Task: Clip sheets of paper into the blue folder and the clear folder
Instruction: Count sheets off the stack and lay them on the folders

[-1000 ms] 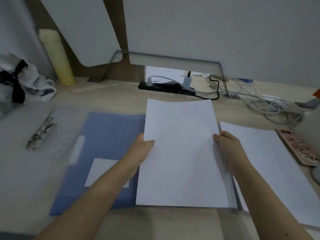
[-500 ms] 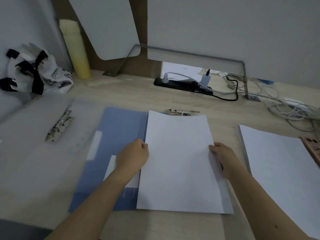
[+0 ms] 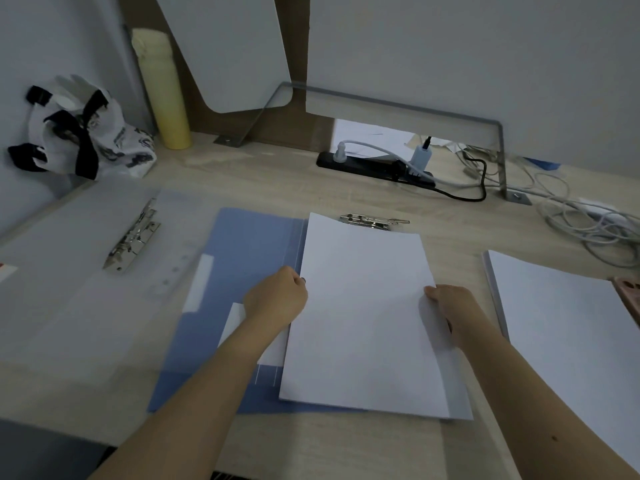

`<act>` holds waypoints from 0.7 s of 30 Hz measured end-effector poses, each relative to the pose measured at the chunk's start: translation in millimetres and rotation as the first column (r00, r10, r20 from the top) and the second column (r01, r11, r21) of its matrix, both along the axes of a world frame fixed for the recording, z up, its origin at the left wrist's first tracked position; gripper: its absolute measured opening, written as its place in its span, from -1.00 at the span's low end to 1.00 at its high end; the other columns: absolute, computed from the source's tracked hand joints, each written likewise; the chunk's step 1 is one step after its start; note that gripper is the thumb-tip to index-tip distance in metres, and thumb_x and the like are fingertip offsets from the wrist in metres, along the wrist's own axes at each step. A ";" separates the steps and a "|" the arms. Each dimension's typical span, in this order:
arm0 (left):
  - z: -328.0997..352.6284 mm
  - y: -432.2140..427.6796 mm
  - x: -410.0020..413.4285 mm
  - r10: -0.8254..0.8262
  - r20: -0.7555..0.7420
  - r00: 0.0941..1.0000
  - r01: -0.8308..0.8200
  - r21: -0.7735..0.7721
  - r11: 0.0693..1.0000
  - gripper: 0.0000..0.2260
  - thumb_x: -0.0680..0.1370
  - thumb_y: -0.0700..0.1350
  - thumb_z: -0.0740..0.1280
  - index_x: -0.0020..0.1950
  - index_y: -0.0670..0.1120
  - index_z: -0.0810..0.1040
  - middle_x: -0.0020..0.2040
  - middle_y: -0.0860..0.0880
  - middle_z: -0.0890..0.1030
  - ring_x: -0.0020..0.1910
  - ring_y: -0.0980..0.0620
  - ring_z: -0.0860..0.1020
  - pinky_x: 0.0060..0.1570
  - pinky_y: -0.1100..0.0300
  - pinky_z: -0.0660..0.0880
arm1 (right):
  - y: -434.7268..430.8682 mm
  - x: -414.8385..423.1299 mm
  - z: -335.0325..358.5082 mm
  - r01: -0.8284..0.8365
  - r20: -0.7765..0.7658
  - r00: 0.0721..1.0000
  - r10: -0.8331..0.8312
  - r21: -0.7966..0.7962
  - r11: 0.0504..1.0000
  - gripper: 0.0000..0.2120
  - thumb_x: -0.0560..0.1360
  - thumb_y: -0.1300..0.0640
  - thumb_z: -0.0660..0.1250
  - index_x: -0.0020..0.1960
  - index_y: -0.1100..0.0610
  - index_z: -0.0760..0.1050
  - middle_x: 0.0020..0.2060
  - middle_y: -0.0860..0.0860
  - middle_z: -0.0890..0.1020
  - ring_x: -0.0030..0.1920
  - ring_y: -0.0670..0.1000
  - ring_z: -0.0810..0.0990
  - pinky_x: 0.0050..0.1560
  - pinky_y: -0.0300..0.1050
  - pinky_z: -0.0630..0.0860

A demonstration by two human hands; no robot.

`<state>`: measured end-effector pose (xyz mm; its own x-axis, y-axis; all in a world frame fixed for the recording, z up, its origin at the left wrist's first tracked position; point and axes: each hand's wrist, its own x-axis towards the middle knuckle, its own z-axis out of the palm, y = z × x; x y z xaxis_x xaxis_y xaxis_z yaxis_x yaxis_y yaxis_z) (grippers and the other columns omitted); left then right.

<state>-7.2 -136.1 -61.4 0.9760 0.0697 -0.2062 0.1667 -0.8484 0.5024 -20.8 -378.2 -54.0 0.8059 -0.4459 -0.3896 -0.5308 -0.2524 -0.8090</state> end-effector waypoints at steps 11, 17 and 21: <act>-2.3 -7.2 2.3 0.092 0.070 0.993 -0.095 0.040 0.995 -0.71 0.62 -0.04 0.09 0.13 -0.21 0.48 0.09 -0.11 0.57 0.01 -0.10 0.56 -0.21 0.14 0.35 | 1.7 10.5 -8.3 -0.087 -0.038 0.996 0.079 -0.304 0.949 -0.86 0.49 0.23 0.14 -0.23 0.23 0.35 -0.32 0.13 0.37 -0.29 0.08 0.32 -0.21 -0.11 0.22; -2.6 -7.1 6.3 0.080 0.054 0.995 -0.083 0.064 0.994 -0.68 0.62 -0.04 0.10 0.10 -0.25 0.50 0.06 -0.16 0.60 0.01 -0.13 0.58 -0.23 0.12 0.36 | 2.9 12.8 -11.4 -0.120 -0.056 0.993 0.107 -0.371 0.921 -0.83 0.55 0.18 0.08 -0.13 0.23 0.39 -0.27 0.10 0.46 -0.29 0.06 0.38 -0.18 -0.10 0.29; -4.0 -7.3 7.2 0.085 0.062 0.994 -0.090 0.069 0.994 -0.69 0.62 -0.04 0.10 0.10 -0.25 0.50 0.04 -0.17 0.61 0.00 -0.13 0.59 -0.25 0.14 0.37 | 5.6 12.6 -10.9 -0.125 -0.062 0.992 0.109 -0.414 0.902 -0.77 0.56 0.16 0.07 0.12 0.25 0.38 -0.09 0.14 0.50 -0.11 0.15 0.44 -0.09 -0.06 0.33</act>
<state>0.0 -143.4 -65.4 0.9758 0.1678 -0.1404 0.2140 -0.8660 0.4520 -8.2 -372.5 -64.9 0.8512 -0.4769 -0.2190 -0.5034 -0.6241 -0.5975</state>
